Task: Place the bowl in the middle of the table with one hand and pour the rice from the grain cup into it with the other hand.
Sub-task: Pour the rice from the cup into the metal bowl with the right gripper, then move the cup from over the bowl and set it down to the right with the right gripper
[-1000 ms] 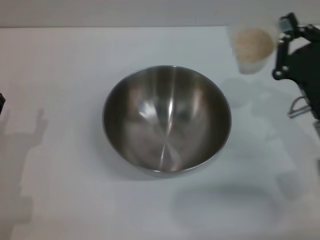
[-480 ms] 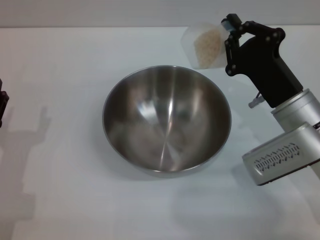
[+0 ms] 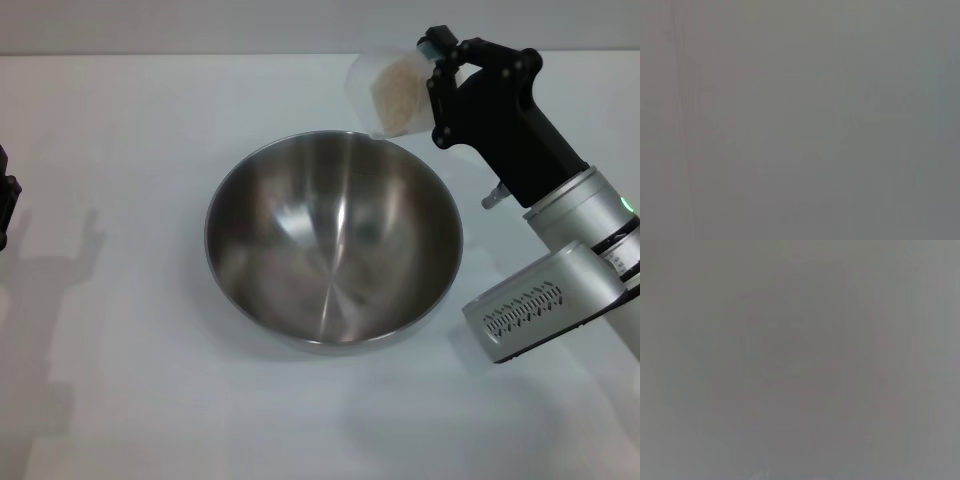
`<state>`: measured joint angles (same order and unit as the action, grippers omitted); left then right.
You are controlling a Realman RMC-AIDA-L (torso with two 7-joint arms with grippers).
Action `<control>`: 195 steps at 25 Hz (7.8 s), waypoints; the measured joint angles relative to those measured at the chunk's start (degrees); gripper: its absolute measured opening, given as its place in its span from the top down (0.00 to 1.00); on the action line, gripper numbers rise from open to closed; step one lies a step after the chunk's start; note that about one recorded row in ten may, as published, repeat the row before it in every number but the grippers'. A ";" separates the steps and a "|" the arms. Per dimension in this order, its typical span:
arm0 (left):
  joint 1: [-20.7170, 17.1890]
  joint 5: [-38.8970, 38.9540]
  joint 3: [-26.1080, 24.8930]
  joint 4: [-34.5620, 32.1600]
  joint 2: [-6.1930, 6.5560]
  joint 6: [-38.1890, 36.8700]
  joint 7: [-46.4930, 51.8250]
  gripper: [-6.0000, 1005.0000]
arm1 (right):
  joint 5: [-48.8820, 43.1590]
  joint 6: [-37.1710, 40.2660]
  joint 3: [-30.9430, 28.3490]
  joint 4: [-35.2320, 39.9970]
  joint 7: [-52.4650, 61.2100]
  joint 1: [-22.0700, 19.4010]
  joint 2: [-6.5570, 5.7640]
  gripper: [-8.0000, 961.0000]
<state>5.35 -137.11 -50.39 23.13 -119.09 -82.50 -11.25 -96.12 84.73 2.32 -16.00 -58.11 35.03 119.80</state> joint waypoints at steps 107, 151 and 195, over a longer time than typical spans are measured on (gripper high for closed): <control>0.11 0.01 1.70 0.49 0.00 -0.38 0.53 0.19 | -17.30 0.58 -9.84 -17.99 -14.58 -6.61 0.07 0.97; 1.17 -0.35 1.70 0.00 0.05 0.45 0.54 0.19 | -17.64 -18.71 -32.94 3.12 58.25 -10.41 -0.26 0.97; 1.27 -0.34 2.92 0.23 -0.01 0.05 0.54 0.19 | -20.77 -27.72 -26.69 2.98 57.85 -8.43 -0.23 0.67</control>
<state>6.62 -137.46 -47.47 23.36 -119.10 -82.45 -10.72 -116.90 57.01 -24.37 -13.02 -0.27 26.60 119.56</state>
